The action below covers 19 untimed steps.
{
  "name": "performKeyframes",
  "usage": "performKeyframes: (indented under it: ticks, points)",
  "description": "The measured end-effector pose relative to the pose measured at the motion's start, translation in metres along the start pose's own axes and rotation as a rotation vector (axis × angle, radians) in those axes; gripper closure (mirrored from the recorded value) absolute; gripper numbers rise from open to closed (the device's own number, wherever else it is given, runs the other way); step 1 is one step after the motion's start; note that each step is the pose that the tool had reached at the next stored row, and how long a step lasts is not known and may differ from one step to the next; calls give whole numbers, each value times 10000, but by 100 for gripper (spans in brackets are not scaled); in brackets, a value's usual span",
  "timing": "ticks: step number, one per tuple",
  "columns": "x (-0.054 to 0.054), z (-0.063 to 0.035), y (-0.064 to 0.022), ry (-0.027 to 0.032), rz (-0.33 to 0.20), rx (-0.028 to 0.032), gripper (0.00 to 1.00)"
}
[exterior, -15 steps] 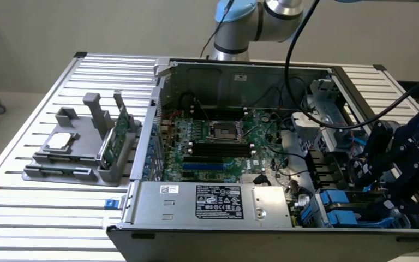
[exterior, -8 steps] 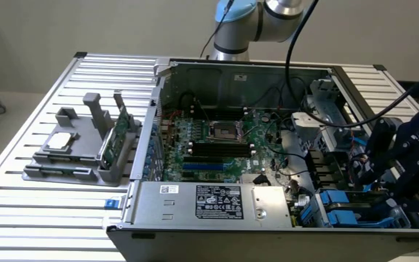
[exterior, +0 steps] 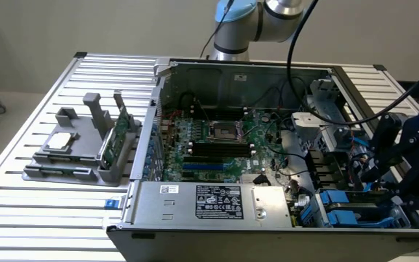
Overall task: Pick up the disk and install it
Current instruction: 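Insert the disk into the insertion slot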
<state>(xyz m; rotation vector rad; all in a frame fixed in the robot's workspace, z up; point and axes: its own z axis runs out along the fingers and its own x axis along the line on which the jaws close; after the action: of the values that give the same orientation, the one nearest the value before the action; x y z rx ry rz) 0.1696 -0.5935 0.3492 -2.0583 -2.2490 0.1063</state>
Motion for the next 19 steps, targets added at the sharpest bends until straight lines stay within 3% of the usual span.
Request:
performKeyframes:
  ticks: [19]
  points:
    - [6, -87, -258, 25, 210, -4, 57]
